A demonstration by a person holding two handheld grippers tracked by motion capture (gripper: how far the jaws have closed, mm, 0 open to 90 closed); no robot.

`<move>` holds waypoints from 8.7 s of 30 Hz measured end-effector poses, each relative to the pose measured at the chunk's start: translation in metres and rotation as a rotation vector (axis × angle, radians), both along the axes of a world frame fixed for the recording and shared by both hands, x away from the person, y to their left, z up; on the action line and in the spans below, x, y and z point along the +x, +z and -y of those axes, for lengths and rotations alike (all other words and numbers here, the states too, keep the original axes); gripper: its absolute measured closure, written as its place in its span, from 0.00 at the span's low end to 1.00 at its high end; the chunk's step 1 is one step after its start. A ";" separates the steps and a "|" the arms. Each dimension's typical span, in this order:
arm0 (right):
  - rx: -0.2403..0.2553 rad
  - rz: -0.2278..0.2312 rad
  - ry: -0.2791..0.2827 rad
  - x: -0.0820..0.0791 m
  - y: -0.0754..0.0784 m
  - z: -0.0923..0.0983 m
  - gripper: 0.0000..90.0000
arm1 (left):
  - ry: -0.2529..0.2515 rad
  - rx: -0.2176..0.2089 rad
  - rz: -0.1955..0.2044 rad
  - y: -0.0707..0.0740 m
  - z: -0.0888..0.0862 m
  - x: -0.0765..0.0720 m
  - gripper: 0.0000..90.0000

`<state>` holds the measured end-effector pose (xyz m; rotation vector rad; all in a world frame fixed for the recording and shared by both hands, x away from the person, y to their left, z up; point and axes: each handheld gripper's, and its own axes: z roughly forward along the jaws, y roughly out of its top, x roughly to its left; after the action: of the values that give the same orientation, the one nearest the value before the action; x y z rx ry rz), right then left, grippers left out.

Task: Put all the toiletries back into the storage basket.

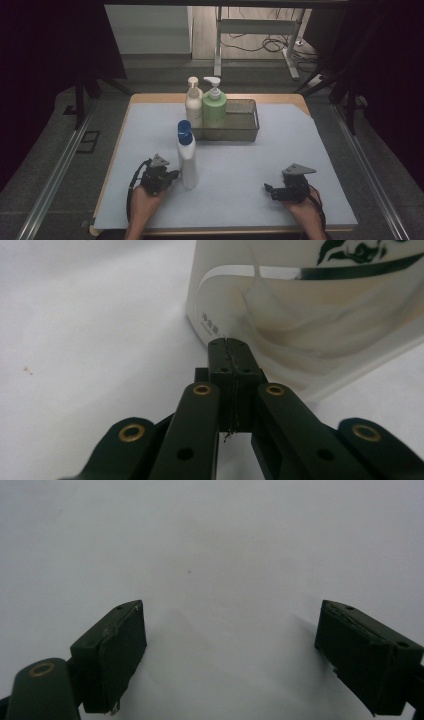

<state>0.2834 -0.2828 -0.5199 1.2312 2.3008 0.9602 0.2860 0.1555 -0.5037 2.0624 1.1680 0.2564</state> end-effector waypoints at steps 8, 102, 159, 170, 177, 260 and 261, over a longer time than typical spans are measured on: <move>0.001 0.001 0.001 0.000 0.000 0.000 0.13 | -0.039 -0.005 -0.004 0.001 0.011 -0.003 1.00; 0.097 0.123 0.348 0.016 0.107 -0.167 0.18 | 0.054 0.135 0.067 -0.020 -0.024 -0.041 0.14; 0.088 0.130 0.311 0.034 0.128 -0.196 0.44 | 0.059 0.135 0.068 -0.020 -0.023 -0.041 0.14; 0.098 0.109 0.265 0.039 0.148 -0.167 0.44 | 0.059 0.133 0.067 -0.020 -0.024 -0.041 0.14; 0.079 0.119 0.231 0.042 0.160 -0.151 0.44 | 0.059 0.132 0.067 -0.020 -0.024 -0.041 0.14; 0.089 0.225 -0.173 0.182 0.179 -0.135 0.45 | 0.060 0.134 0.064 -0.020 -0.024 -0.041 0.14; 0.087 0.224 -0.176 0.184 0.177 -0.135 0.45 | 0.059 0.134 0.063 -0.020 -0.024 -0.041 0.14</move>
<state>0.4675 -0.1481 -0.3433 1.2661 1.9631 1.0845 0.2450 0.1792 -0.5234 2.1210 1.2029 0.4361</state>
